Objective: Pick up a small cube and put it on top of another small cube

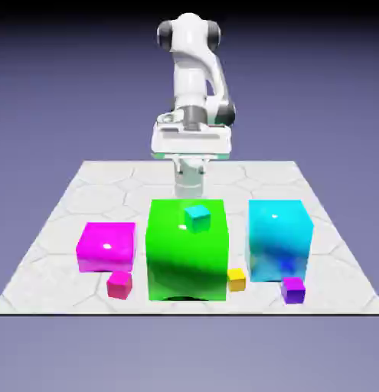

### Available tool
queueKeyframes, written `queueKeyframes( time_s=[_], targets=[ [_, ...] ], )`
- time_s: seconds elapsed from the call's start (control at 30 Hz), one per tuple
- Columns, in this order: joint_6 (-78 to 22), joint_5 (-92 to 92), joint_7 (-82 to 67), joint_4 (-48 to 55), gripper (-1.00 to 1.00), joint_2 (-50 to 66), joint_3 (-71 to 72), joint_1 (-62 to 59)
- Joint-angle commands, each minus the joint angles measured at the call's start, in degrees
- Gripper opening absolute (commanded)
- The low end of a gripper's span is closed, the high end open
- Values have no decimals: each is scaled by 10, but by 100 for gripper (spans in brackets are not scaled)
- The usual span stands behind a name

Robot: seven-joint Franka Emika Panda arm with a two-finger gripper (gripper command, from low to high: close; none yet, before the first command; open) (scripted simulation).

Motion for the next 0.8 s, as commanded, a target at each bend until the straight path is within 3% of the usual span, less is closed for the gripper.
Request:
queueKeyframes(
  time_s=[0.0, 0.77],
  targets=[
    [-14, -9, 14, 15, 0, 21, 9, -2],
    [-338, -209, 318, 363, 0, 498, 246, -49]
  ],
)
